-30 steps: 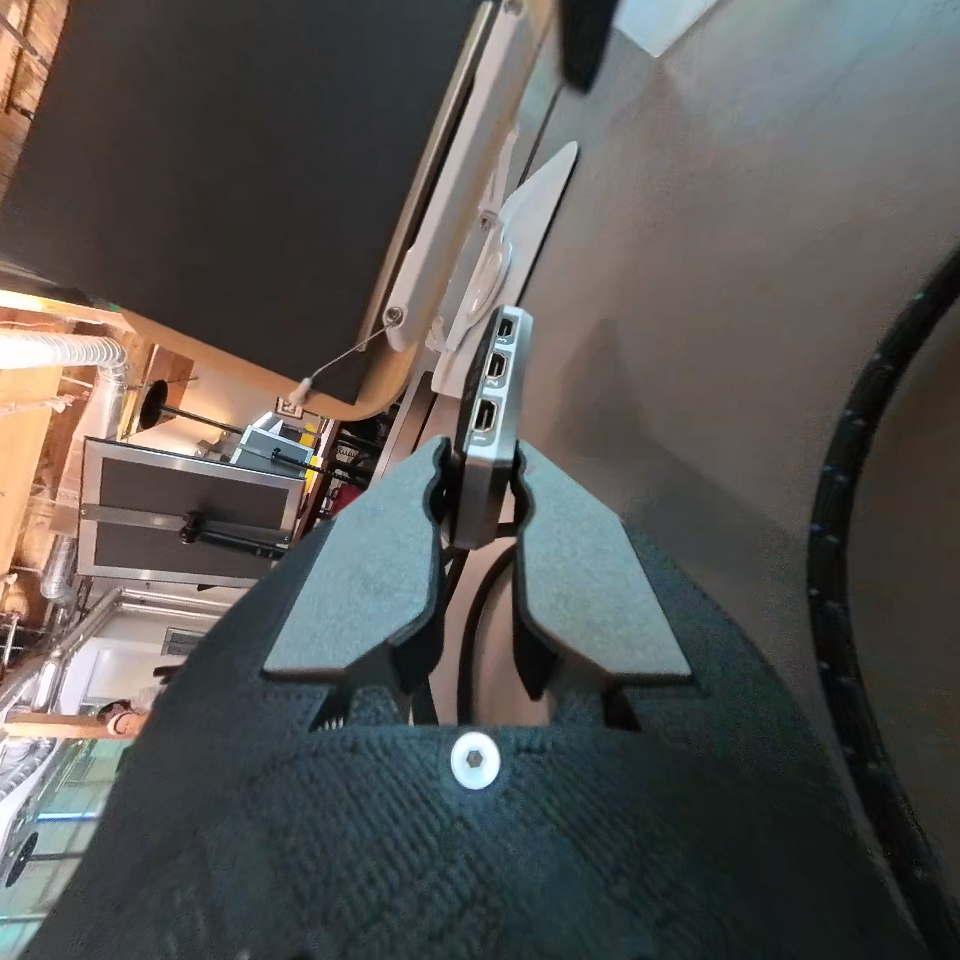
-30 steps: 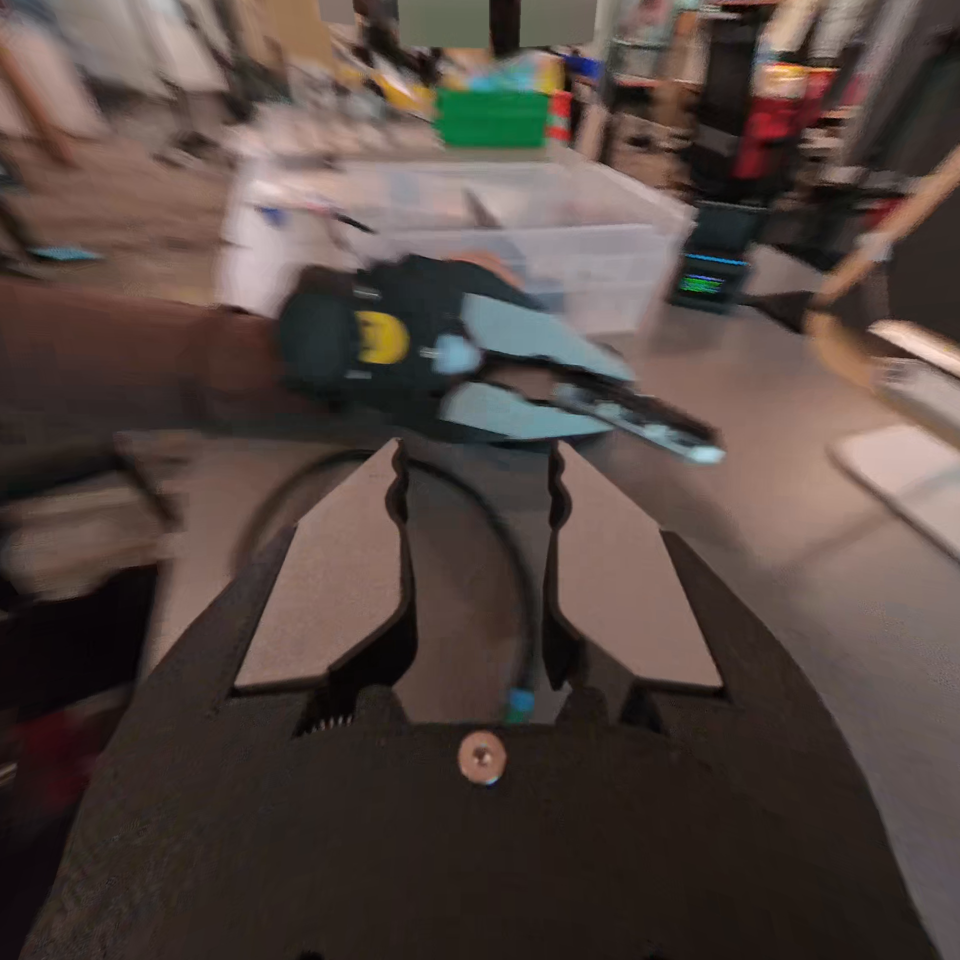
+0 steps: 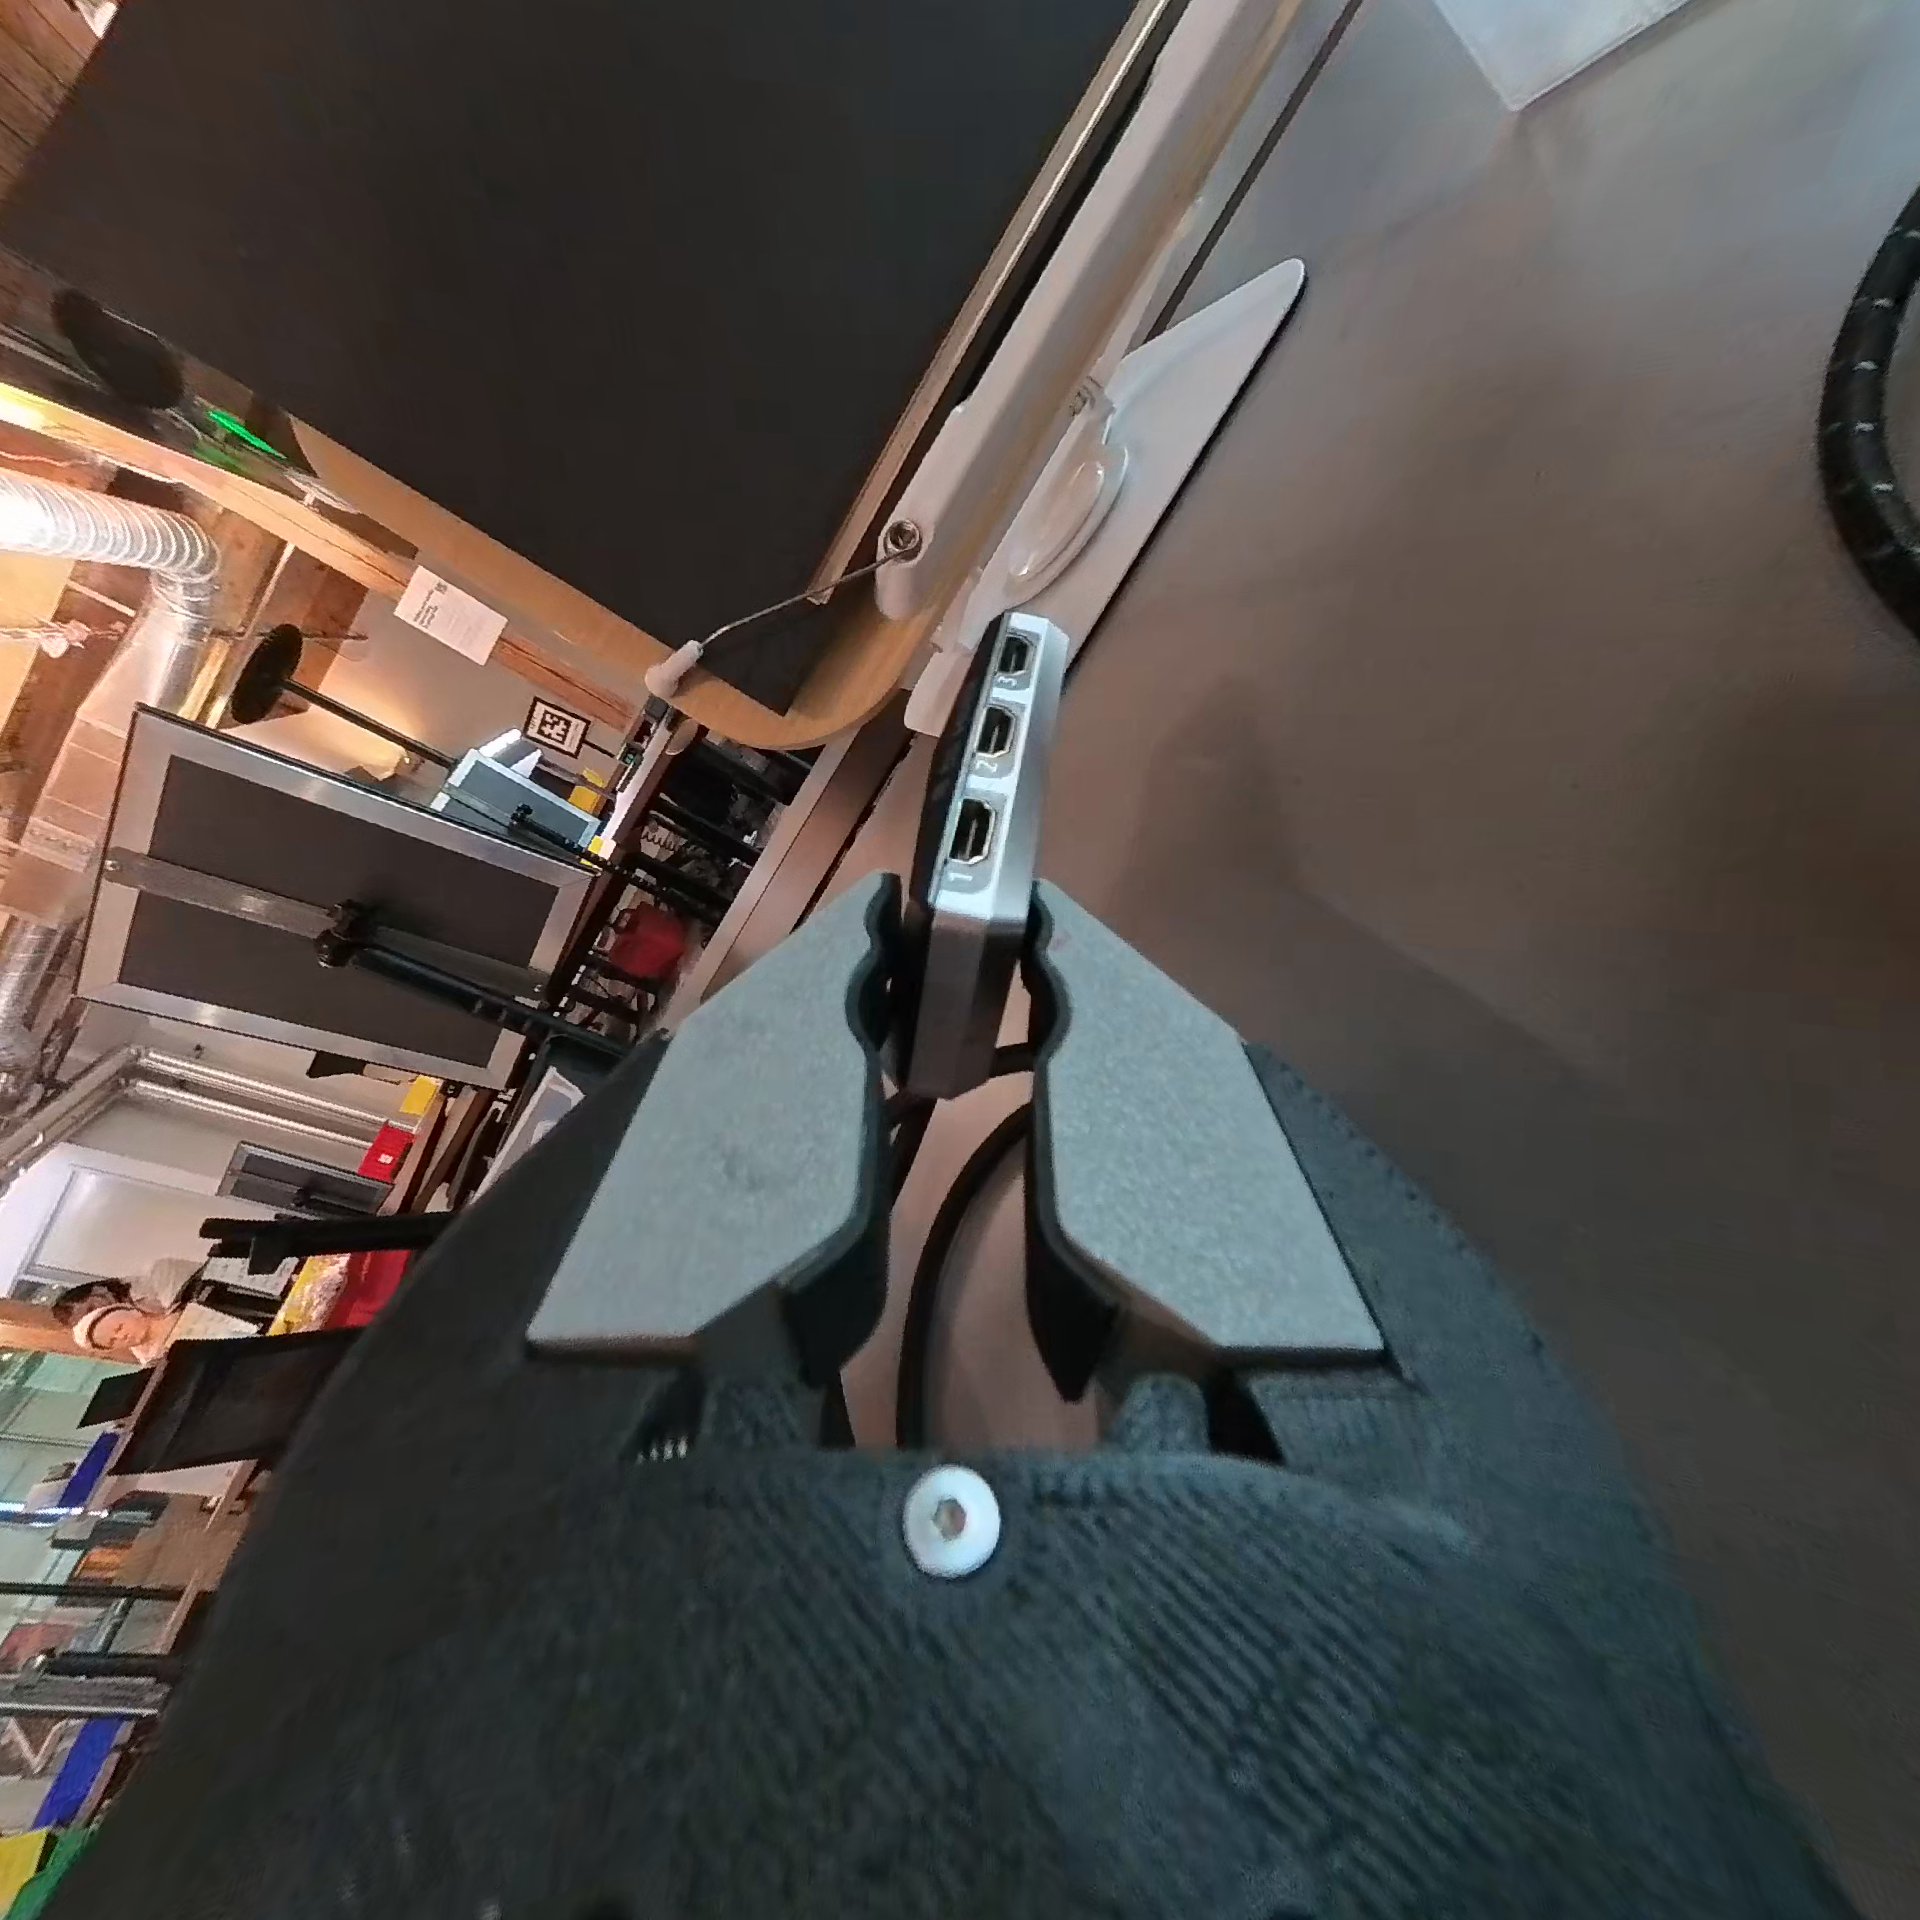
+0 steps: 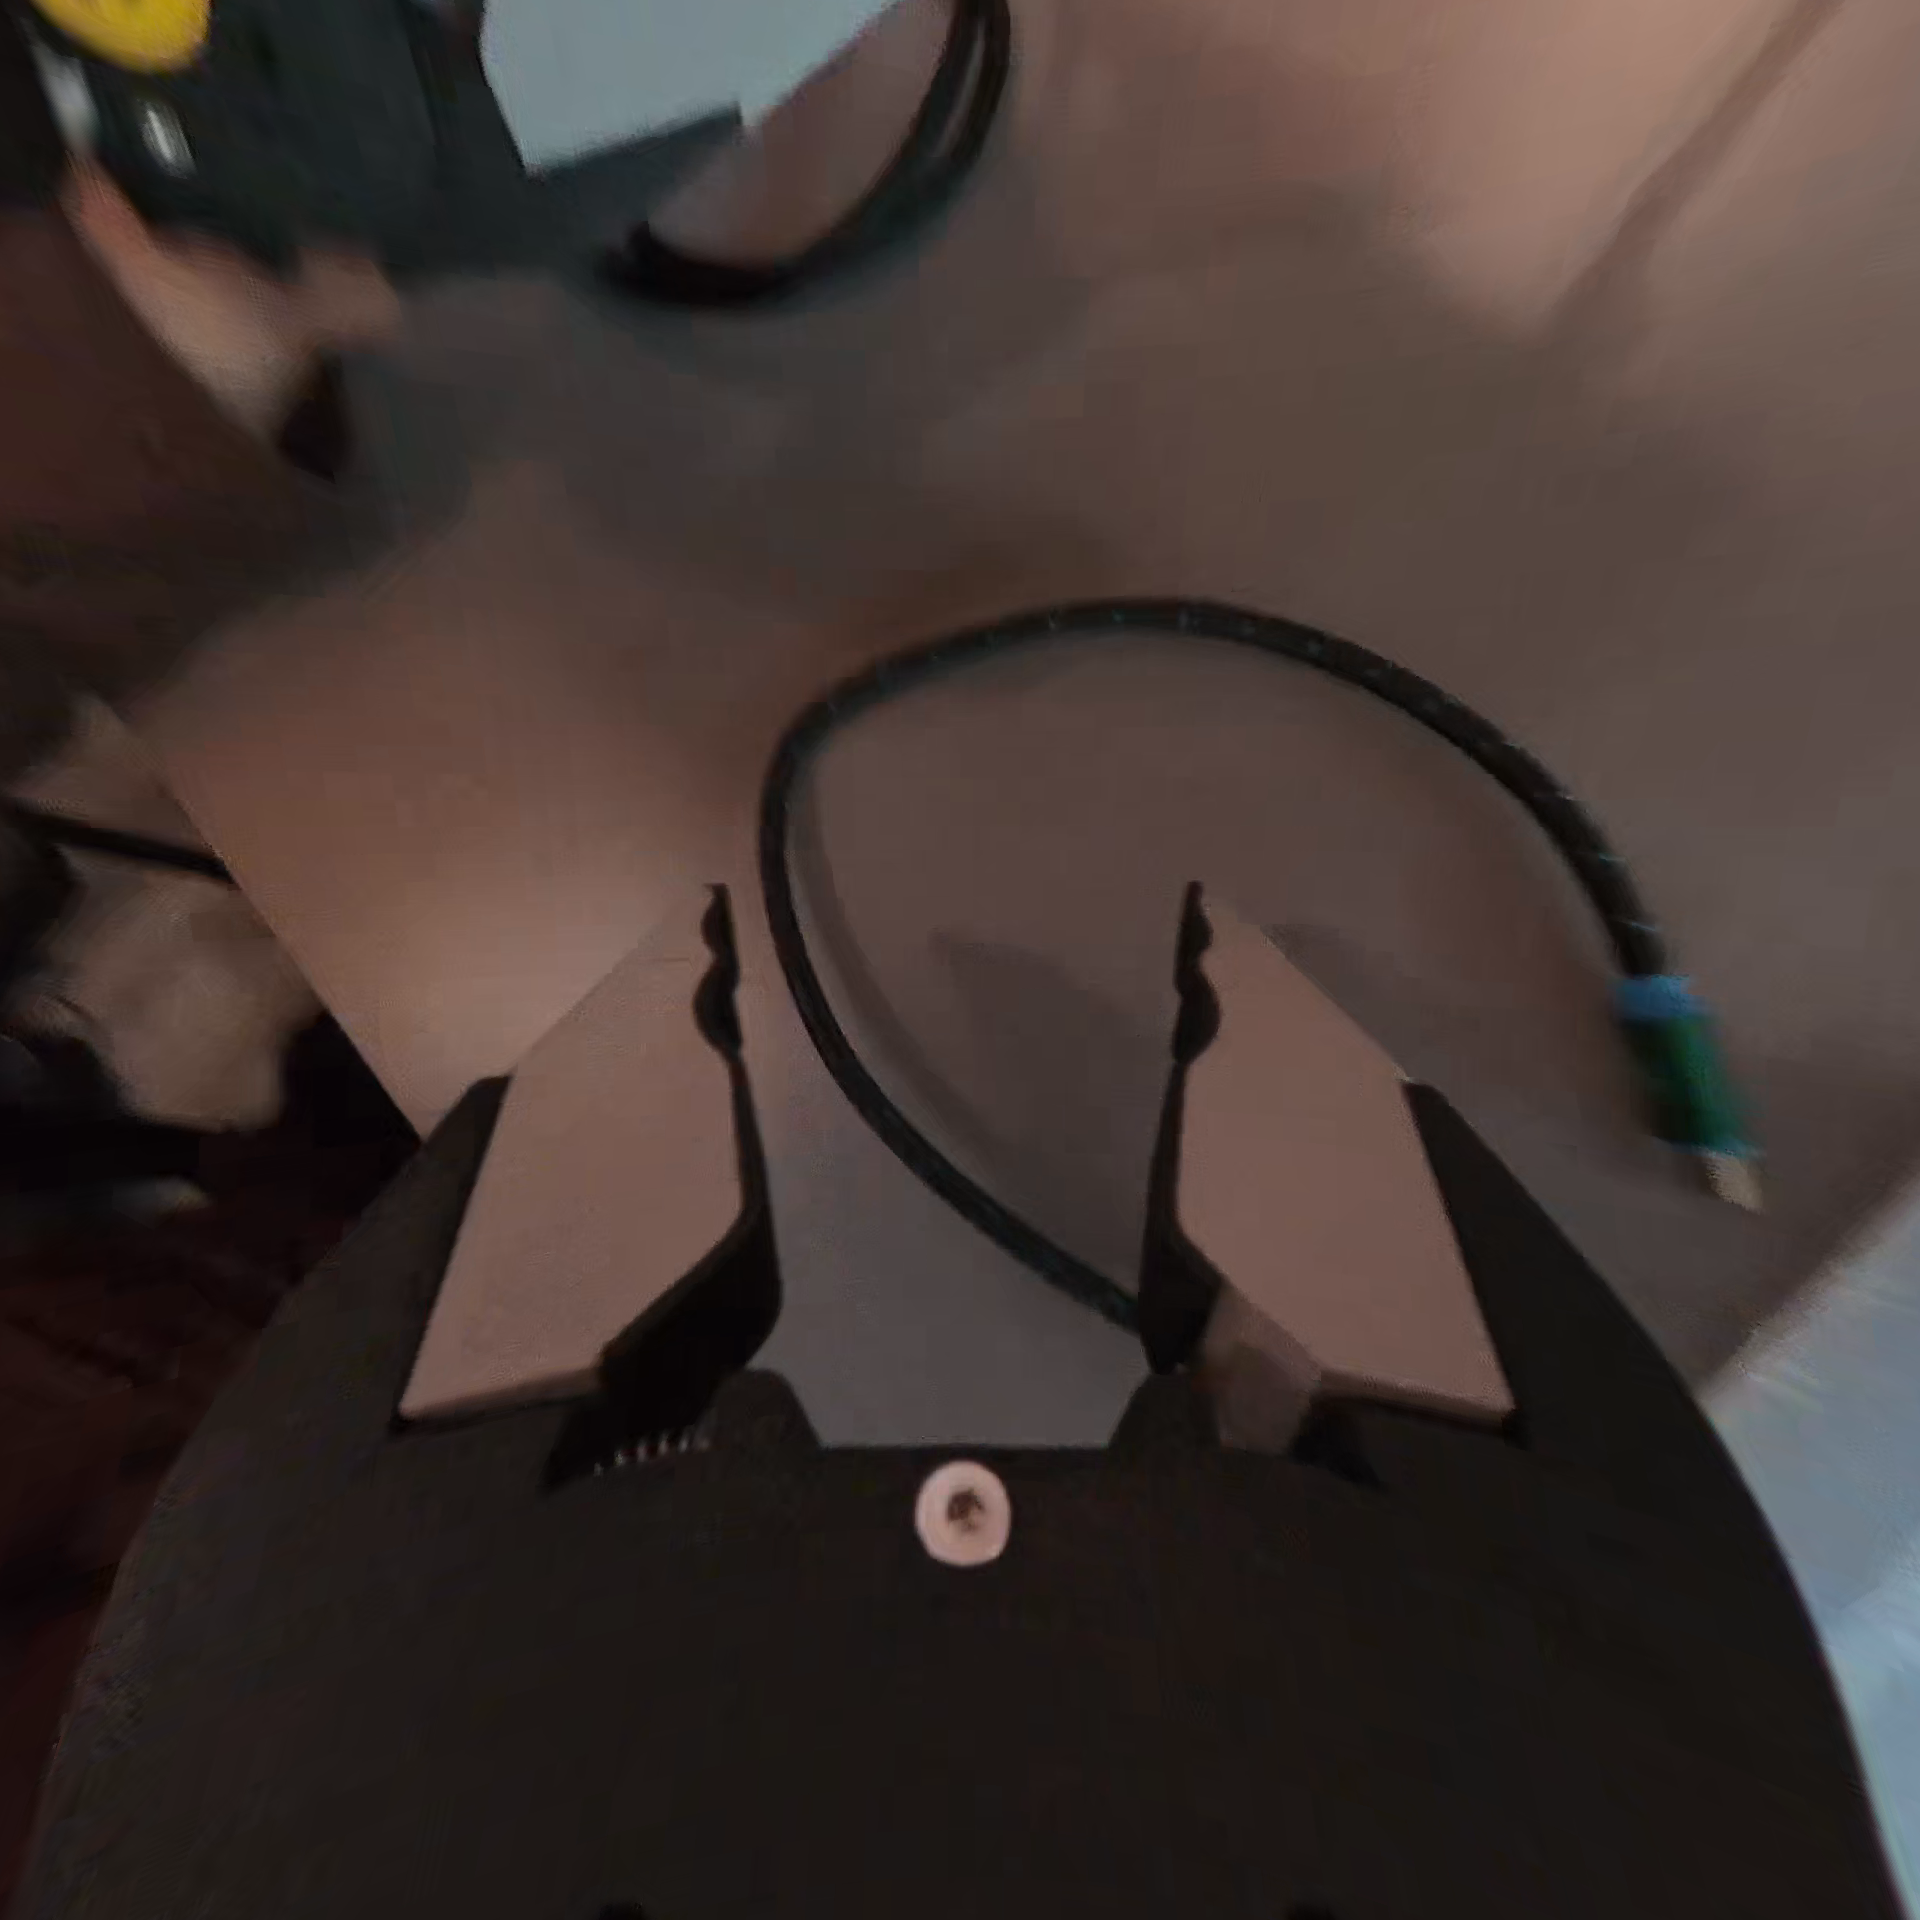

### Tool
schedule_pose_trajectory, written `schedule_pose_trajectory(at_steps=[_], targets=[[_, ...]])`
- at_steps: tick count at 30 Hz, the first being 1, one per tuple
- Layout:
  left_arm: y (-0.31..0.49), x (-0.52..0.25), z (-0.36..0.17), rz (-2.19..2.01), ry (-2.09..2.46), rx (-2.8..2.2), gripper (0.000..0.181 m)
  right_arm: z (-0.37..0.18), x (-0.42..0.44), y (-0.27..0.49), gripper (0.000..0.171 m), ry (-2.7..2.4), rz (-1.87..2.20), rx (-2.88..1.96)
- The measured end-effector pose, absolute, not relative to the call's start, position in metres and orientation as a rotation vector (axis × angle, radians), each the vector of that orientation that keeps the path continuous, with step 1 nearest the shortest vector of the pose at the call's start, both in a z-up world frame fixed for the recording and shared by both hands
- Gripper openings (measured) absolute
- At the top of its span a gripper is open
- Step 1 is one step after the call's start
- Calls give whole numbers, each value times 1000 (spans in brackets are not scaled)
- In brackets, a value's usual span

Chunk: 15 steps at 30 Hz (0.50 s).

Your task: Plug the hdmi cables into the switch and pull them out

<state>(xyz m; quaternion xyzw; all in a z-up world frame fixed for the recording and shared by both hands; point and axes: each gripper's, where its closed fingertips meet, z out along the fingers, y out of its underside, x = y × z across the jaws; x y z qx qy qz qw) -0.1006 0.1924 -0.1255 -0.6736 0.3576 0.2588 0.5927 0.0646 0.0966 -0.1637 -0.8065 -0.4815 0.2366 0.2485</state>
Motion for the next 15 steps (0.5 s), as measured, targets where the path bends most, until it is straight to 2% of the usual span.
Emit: schedule_pose_trajectory(at_steps=[1,3,9,11,12,14,15], targets=[[192,-101,-125,609,830,-1564,21,-167,53,96,89,-1243,727,-2209],[193,-105,-124,632,820,-1564,21,-173,34,101,88,-1161,749,-2201],[194,-115,-121,647,784,-1572,21,-191,-3,137,85,-1099,502,-2155],[194,-117,-119,641,770,-1569,21,-199,-14,141,68,-1174,480,-2136],[194,-117,-118,637,764,-1567,21,-200,-21,137,52,-1268,495,-2083],[193,-120,-115,627,747,-1564,21,-199,-30,114,43,-1530,582,-1954],[194,-121,-114,620,738,-1565,21,-197,-28,95,32,-1691,659,-1875]])
